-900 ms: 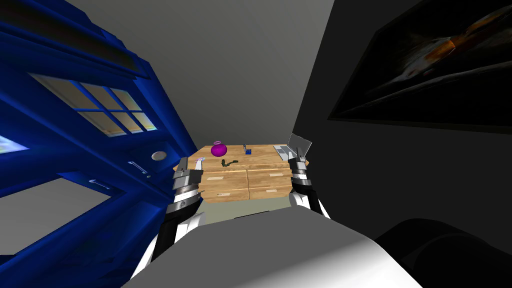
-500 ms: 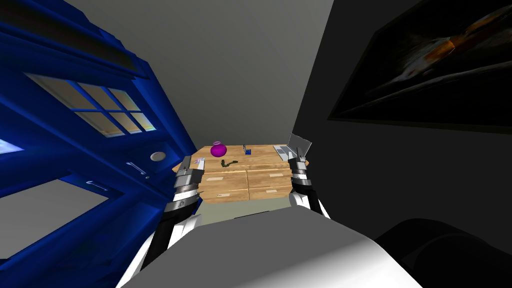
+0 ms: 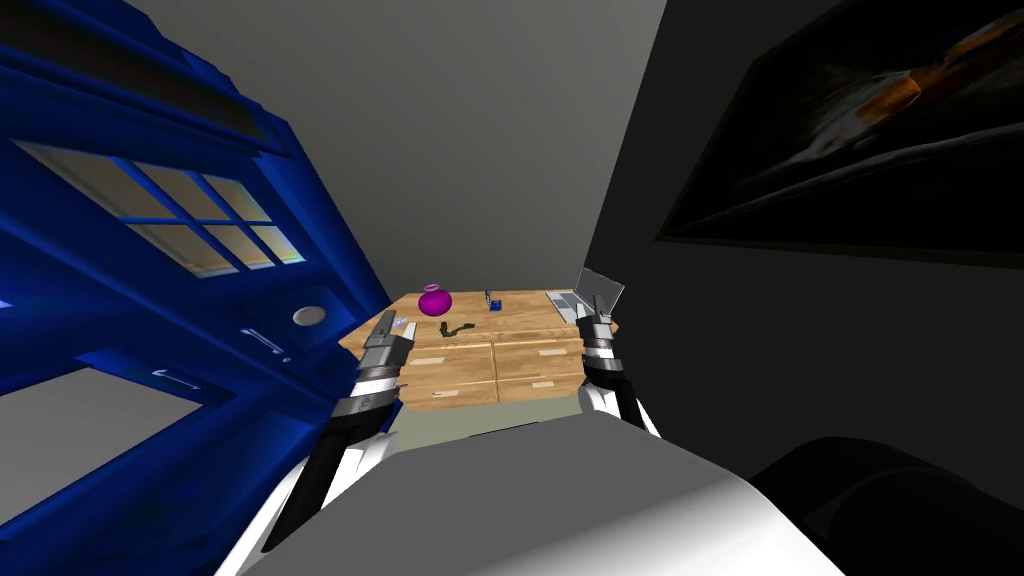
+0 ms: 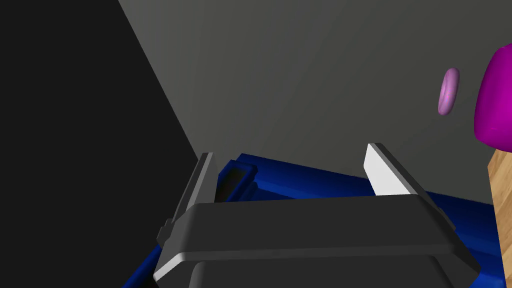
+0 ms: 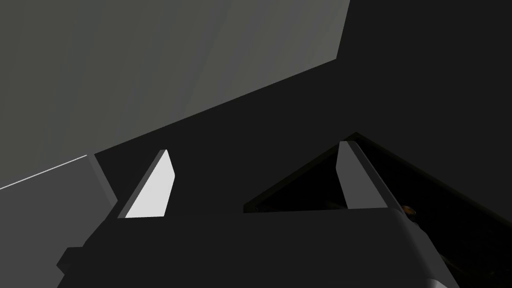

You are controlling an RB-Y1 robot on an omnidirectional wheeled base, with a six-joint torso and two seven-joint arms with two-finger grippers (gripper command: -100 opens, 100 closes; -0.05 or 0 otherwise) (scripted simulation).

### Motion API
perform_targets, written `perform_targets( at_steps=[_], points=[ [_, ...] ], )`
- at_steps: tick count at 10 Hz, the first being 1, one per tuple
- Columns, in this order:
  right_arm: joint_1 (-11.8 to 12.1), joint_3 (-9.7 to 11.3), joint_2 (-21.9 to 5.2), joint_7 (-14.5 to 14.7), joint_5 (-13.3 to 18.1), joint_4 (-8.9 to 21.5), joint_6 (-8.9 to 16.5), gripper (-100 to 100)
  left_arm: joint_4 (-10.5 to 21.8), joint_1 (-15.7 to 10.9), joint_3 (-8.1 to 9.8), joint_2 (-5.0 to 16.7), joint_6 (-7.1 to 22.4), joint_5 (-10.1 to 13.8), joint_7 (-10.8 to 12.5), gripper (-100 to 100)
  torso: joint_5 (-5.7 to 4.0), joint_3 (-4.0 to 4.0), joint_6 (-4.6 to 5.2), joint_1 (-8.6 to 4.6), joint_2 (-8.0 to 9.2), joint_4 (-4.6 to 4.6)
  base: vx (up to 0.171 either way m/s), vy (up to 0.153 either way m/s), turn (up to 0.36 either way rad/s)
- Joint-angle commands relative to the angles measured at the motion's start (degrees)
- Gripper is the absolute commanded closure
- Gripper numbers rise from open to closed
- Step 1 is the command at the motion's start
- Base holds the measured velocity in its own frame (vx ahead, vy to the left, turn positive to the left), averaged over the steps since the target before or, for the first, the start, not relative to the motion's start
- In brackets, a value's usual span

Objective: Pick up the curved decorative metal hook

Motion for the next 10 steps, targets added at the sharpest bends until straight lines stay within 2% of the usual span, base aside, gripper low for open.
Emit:
perform_targets(
  at_steps=[1,3,4,6,7,8,10],
  points=[
    [0.0,0.0,0.0,0.0,0.0,0.0,0.0,0,-0.6,0.3,-0.38,1.0,2.9,0.1,0.4,-100,0.0,0.0,0.0,0.0,0.0,0.0,0.039,-0.001,-0.019],
    [0.0,0.0,0.0,0.0,0.0,0.0,0.0,0,-1.5,0.5,-0.95,1.8,6.2,0.2,0.9,-100,-0.01,-0.01,0.0,-0.03,-0.01,0.0,0.045,-0.009,-0.023],
    [0.0,0.0,0.0,0.0,0.0,0.0,0.0,0,-1.5,0.5,-0.95,1.8,6.9,0.2,0.9,-100,-0.01,-0.02,0.0,-0.04,-0.03,-0.01,0.033,-0.002,-0.006],
    [0.0,0.0,0.0,0.0,0.0,0.0,0.0,0,-2.5,0.6,-1.48,2.2,10.6,0.3,1.4,-100,0.0,0.02,0.0,-0.02,0.03,0.0,0.03,-0.005,-0.023],
    [0.0,0.0,0.0,0.0,0.0,0.0,0.0,0,-2.5,0.6,-1.48,2.2,11.2,0.3,1.4,-100,-0.01,0.01,0.0,-0.04,0.02,0.0,0.025,-0.006,-0.01],
    [0.0,0.0,0.0,0.0,0.0,0.0,0.0,0,-3.0,0.7,-1.7,2.4,13.5,0.3,1.5,-100,-0.01,0.02,-0.01,-0.04,0.05,0.01,0.026,0.001,-0.019],
    [0.0,0.0,0.0,0.0,0.0,0.0,0.0,0,-3.6,0.7,-1.88,2.4,16.0,0.3,1.7,-100,0.0,0.01,0.0,-0.02,0.01,0.0,0.035,-0.003,-0.024]
  ],
)
